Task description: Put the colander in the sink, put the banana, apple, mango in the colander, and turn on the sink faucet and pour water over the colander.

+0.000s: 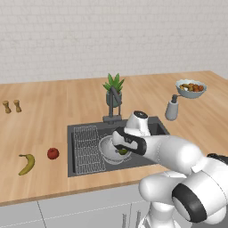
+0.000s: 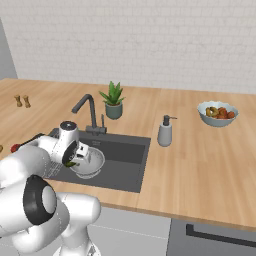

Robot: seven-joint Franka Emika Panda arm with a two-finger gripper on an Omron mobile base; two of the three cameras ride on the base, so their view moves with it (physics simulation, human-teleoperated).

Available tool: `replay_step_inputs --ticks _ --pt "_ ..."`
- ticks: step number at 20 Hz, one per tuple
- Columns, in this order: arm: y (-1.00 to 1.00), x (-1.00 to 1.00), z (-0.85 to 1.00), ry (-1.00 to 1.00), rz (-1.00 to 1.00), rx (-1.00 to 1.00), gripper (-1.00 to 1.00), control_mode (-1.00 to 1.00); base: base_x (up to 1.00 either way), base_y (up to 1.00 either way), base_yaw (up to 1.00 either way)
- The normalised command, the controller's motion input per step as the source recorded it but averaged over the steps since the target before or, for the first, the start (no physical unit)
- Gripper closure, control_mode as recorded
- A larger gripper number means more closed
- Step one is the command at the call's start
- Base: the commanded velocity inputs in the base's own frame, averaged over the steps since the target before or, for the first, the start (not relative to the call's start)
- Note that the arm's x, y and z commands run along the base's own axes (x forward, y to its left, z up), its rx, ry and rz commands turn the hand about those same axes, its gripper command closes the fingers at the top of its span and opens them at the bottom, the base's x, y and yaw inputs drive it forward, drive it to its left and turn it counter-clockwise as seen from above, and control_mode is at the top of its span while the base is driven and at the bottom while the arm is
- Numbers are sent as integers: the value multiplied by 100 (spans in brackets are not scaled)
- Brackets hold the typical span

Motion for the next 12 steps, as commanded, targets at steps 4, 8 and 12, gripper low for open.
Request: replay_step_inputs --ticks 4,8,12 --pt "0 38 -12 0 0 -11 100 -100 0 0 0" --pt "-5 30 -32 0 0 -7 100 -100 0 0 0" --pt "-4 5 -46 0 0 -3 100 -100 0 0 0"
